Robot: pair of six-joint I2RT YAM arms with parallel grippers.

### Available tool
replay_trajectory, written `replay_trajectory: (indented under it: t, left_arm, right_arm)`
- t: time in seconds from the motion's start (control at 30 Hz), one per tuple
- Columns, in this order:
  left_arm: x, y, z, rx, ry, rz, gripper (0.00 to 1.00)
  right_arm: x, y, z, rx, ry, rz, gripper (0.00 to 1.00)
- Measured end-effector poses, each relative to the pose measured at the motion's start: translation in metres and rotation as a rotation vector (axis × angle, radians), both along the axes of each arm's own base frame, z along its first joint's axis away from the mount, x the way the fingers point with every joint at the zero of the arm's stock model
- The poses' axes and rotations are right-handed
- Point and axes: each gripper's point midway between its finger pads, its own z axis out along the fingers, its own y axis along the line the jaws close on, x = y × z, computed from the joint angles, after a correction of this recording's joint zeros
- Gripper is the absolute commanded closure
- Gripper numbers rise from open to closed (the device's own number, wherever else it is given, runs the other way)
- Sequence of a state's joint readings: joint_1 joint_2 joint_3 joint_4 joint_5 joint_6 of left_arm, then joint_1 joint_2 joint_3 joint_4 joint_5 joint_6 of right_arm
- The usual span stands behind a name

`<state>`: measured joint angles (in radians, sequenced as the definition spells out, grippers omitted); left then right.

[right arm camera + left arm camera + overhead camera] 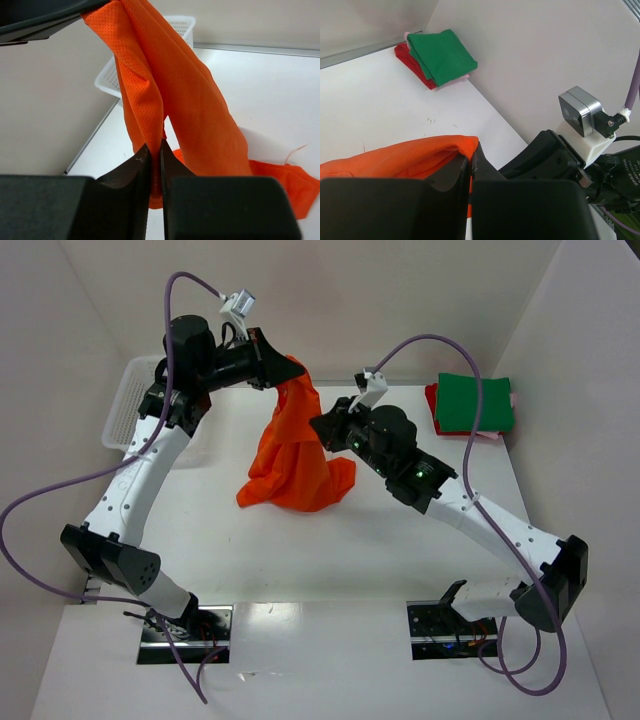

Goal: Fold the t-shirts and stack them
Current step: Flatten out the tshirt

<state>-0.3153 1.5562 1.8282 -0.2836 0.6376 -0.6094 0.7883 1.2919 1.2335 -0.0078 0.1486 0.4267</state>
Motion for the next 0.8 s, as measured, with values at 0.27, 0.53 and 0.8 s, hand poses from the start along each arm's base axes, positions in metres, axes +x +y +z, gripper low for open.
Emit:
replay_trajectory:
  t: [0.27,0.53,0.8]
  left_arm:
    - [0.002,0.000,-0.003,0.002,0.003,0.008,0.85]
    - [0.015,0.004,-0.046,0.054,0.064,0.045,0.00]
    - [-0.017,0.045,-0.136,0.201,0.238,0.210,0.00]
  right_arm:
    - [-0.001,0.001,-0.002,0.009,0.016,0.003,1.00]
    - [-0.002,-0.006,0.030,0.034,-0.029,-0.016,1.00]
    - [0.001,-0.019,0.063,0.054,-0.089,-0.076,1.00]
